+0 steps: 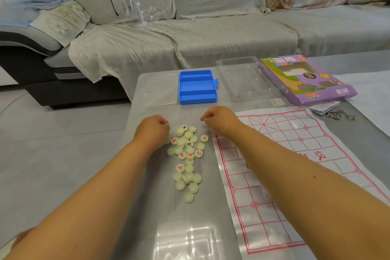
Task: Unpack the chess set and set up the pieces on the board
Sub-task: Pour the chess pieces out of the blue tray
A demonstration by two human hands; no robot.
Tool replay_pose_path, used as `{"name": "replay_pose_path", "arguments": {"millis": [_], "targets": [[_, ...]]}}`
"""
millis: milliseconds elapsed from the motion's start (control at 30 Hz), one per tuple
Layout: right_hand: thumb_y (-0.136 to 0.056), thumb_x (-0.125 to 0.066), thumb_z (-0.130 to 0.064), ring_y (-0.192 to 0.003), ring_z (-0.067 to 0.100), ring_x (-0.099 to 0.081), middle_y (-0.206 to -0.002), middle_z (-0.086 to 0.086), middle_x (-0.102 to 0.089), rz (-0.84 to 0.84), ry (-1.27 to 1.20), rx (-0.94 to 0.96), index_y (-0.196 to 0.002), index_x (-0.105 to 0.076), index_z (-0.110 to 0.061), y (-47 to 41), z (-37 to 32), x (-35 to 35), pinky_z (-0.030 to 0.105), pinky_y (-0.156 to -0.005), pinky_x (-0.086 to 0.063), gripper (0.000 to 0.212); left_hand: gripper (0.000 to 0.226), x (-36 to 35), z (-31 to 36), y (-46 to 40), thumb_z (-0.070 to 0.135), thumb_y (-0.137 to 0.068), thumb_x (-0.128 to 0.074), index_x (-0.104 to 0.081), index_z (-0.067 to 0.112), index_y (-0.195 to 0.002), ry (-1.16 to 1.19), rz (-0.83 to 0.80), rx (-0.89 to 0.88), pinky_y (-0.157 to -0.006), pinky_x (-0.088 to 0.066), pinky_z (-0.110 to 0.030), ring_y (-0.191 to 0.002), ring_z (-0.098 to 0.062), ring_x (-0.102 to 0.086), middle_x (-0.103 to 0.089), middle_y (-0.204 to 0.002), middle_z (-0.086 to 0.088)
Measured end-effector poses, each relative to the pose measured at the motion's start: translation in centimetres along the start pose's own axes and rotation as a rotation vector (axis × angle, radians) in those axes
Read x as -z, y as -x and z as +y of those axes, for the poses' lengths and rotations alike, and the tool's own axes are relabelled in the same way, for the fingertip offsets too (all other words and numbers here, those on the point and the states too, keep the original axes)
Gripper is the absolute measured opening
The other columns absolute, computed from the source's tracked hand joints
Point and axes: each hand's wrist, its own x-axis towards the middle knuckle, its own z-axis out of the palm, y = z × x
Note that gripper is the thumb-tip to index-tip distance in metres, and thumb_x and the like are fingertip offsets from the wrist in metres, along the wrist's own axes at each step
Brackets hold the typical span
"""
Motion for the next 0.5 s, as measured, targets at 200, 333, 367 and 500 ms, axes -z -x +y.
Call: {"name": "replay_pose_path", "arguments": {"millis": [200, 333, 367, 500], "targets": [[-0.090, -0.055, -0.008, -0.101, 0.024, -0.059, -0.115, 0.008, -0.061, -0.072, 0.387, 0.086, -0.115, -0.066, -0.016, 3.4, 0.1, -2.2, 0.031, -0.088, -0.050, 0.028, 0.038, -1.0, -2.5, 4.3, 0.013, -0.091, -0.048, -0.059, 0.021, -0.126, -0.241, -0.038, -0.210, -0.098, -0.039, -0.035, -0.119, -0.032, -0.047, -0.054, -0.129, -0.009], [-0.089, -0.055, -0.007, -0.098, 0.025, -0.060, -0.113, 0.010, -0.060, -0.030, 0.488, 0.135, -0.113, -0.064, -0.009, 5.3, 0.1, -3.1, 0.031, -0.086, -0.051, 0.026, 0.036, -0.9, -3.5, 7.9, 0.009, -0.091, -0.052, -0.060, 0.015, -0.126, -0.172, 0.002, -0.311, -0.095, -0.037, -0.028, -0.117, -0.028, -0.051, -0.057, -0.127, -0.009], [-0.090, -0.053, -0.006, -0.098, 0.025, -0.060, -0.112, 0.011, -0.060, -0.019, 0.486, 0.144, -0.113, -0.064, -0.009, 5.9, 0.2, -3.3, 0.030, -0.085, -0.050, 0.025, 0.036, -0.9, -3.8, 8.5, 0.008, -0.090, -0.054, -0.059, 0.012, -0.126, -0.141, 0.015, -0.310, -0.094, -0.036, -0.025, -0.117, -0.027, -0.052, -0.057, -0.127, -0.009], [-0.090, -0.057, -0.009, -0.098, 0.025, -0.058, -0.114, 0.010, -0.055, 0.039, 0.362, 0.141, -0.115, -0.063, -0.011, 8.1, 1.2, -4.4, 0.027, -0.081, -0.046, 0.026, 0.040, -1.5, -5.4, 11.4, 0.008, -0.090, -0.055, -0.053, 0.009, -0.130, -0.068, 0.047, -0.357, -0.095, -0.029, -0.018, -0.121, -0.022, -0.049, -0.054, -0.133, -0.007]]}}
